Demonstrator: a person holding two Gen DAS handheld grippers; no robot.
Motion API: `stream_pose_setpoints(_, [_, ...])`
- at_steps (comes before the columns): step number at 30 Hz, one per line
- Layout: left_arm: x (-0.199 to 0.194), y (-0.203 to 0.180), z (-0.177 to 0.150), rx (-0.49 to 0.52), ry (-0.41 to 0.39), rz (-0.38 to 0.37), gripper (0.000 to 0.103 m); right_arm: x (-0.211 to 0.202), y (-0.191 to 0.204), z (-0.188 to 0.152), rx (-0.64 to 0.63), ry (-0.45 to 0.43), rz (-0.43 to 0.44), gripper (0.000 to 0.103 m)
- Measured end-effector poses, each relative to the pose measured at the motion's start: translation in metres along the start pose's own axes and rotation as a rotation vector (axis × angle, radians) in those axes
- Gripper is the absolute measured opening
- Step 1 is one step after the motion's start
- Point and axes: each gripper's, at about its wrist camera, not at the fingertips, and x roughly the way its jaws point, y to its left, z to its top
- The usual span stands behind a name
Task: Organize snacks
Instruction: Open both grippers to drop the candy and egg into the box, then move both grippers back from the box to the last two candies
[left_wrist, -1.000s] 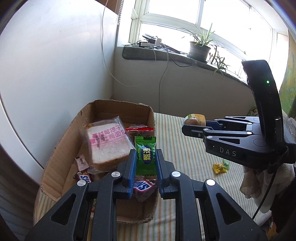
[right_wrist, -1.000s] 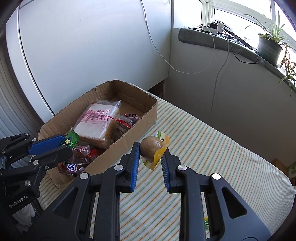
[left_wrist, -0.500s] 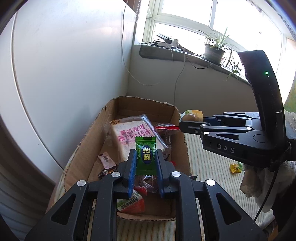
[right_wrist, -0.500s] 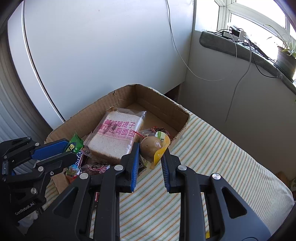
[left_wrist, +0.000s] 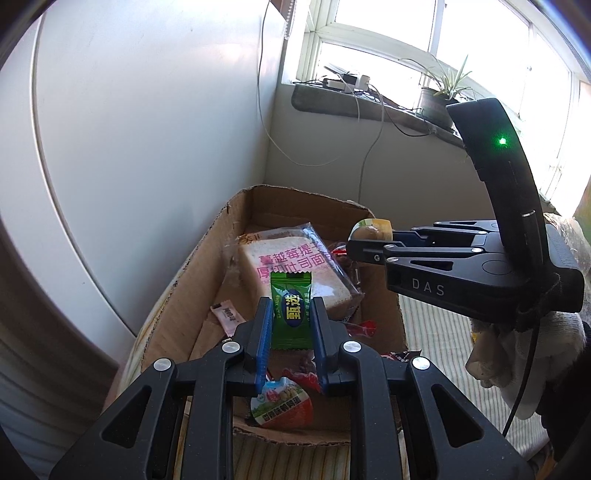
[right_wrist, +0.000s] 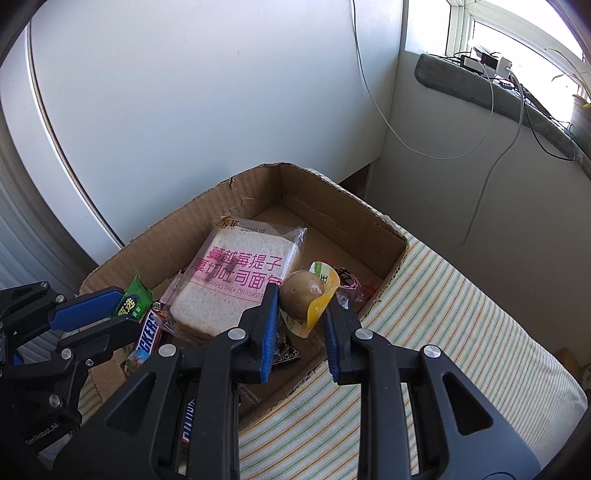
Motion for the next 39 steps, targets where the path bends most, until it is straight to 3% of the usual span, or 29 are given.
stream_pose_setpoints(9, [0.003, 0.002, 0.0, 0.0, 0.003, 0.01, 0.021, 0.006, 0.003, 0.001, -0.009, 0.002, 0.001, 0.024])
stream_pose_setpoints(11, [0.003, 0.001, 0.0, 0.0, 0.004, 0.013, 0.021, 0.006, 0.002, 0.001, -0.007, -0.001, -0.007, 0.031])
stream_pose_setpoints(13, [0.004, 0.001, -0.001, 0.004, 0.005, 0.016, 0.028, 0.004, 0.0, 0.001, -0.001, -0.012, -0.012, 0.049])
stream_pose_setpoints(15, [0.004, 0.002, 0.0, 0.005, 0.001, 0.023, 0.051, 0.002, -0.001, 0.001, 0.002, -0.023, -0.018, 0.059])
stream_pose_setpoints(19, [0.003, 0.0, 0.001, 0.014, -0.007, 0.027, 0.067, -0.003, -0.003, 0.001, 0.003, -0.042, -0.043, 0.083])
stream_pose_setpoints(20, [0.003, -0.001, 0.001, 0.016, -0.007, 0.032, 0.073, -0.004, -0.004, 0.001, 0.005, -0.049, -0.048, 0.085])
stream_pose_setpoints(22, [0.005, -0.002, 0.001, 0.017, -0.004, 0.038, 0.075, -0.007, -0.006, 0.002, 0.01, -0.057, -0.054, 0.09])
stream_pose_setpoints(26, [0.008, -0.001, 0.002, 0.007, 0.008, 0.051, 0.08, -0.011, -0.008, 0.002, 0.016, -0.058, -0.06, 0.093])
stream_pose_setpoints(39, [0.004, -0.009, 0.003, 0.011, 0.0, 0.052, 0.08, -0.031, -0.021, -0.007, 0.046, -0.079, -0.068, 0.093])
